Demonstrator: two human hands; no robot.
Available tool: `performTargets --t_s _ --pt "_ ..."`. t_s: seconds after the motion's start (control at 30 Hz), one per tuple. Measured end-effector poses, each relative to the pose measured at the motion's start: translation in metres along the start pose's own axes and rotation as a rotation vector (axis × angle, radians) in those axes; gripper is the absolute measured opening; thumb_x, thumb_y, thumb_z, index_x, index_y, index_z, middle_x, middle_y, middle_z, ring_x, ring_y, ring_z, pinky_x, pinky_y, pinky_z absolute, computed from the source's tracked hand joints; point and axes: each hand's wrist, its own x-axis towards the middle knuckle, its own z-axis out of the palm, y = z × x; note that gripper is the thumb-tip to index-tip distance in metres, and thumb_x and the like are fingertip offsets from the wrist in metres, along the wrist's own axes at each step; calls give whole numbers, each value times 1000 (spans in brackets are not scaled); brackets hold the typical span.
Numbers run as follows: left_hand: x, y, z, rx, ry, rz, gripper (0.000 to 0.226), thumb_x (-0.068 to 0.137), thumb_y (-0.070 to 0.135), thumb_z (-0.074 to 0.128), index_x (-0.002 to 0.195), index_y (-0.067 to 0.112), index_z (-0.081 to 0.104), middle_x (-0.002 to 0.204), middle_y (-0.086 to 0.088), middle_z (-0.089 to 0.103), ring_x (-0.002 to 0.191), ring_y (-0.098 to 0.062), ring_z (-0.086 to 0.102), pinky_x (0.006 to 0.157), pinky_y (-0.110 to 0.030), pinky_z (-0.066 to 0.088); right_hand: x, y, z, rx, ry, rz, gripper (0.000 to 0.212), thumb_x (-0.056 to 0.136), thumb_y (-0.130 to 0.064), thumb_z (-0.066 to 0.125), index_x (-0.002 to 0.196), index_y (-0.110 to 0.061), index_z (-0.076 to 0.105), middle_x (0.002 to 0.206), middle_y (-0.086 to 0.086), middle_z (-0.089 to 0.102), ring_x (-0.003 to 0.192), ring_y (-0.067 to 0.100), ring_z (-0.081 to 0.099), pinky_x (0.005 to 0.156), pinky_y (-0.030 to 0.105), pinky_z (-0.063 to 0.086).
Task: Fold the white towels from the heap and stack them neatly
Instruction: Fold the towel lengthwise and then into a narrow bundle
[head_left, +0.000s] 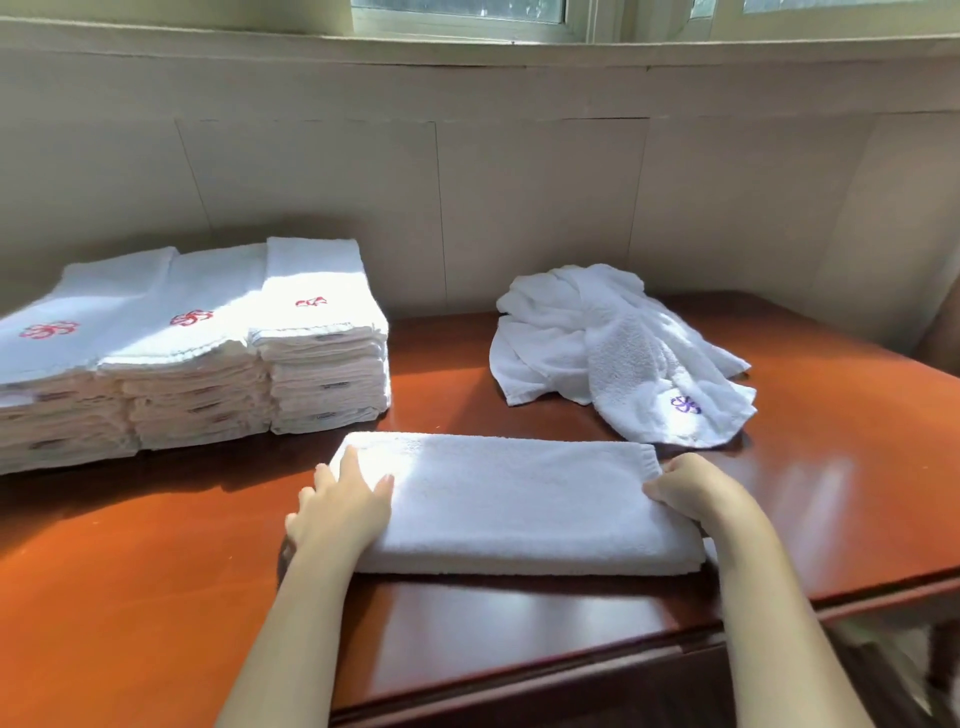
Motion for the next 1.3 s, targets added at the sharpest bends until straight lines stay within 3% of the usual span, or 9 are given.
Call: performTargets --t_s 0.2,0.3,0.43,0.57,0.77,0.87,0.97,1.2,1.3 --pt "7 -19 -20 -217 -76 -186 89 80 59 62 140 1 31 138 -17 47 124 -36 47 97 -40 41 -12 -10 7 -91 342 -17 18 86 -16 53 101 -7 54 113 19 59 109 37 53 77 33 40" --pt "8 -25 -27 -426 -179 -194 62 78 40 74 119 -3 56 114 -17 63 101 -31 60 80 -34 45 -19 -25 16 -81 542 -171 26 84 -7 53 110 -8 57 112 18 55 109 39 47 84 37 41" --pt "6 -30 -27 -866 -179 -197 30 76 8 74 103 -3 64 85 -16 69 70 -26 63 59 -28 45 -25 -49 46 -146 369 -483 30 93 -25 53 121 -14 57 121 12 54 118 30 45 95 35 36" --pt "11 -32 -19 -954 144 -260 64 74 10 78 130 5 48 128 -15 55 110 -31 56 87 -34 44 -19 -56 80 -447 20 -548 52 98 -50 33 145 -29 30 157 2 18 146 24 9 116 48 8" --pt "11 -40 -14 -1466 249 -482 71 80 27 72 138 5 37 132 -13 51 117 -32 54 102 -43 43 -3 -61 86 -458 19 -506 67 89 -67 29 148 -36 20 159 -2 14 148 21 1 115 54 -2" --pt "-5 -23 -5 -1363 172 -404 90 77 18 74 145 19 15 122 -8 47 106 -31 53 96 -52 47 0 -68 87 -455 43 -513 70 88 -70 27 148 -35 22 154 -2 27 147 20 9 114 56 -3" --pt "-16 -8 2 -1205 213 -278 94 78 3 64 149 23 6 98 2 47 86 -26 51 91 -50 51 -7 -77 86 -478 79 -519 63 94 -60 29 149 -29 21 155 2 25 146 24 9 115 55 -2" --pt "-20 4 -10 -1269 361 -62 83 78 14 70 145 22 23 128 -4 47 110 -22 50 94 -36 45 -86 -104 122 -341 -175 -961 92 83 -66 50 153 -22 9 152 -3 28 141 20 23 113 45 22" --pt "-23 2 -16 -1290 413 48 76 78 19 71 141 28 29 115 6 54 97 -12 56 77 -22 43 -101 -109 139 -329 122 -947 84 89 -36 54 152 -26 1 134 4 49 117 28 50 87 36 42"
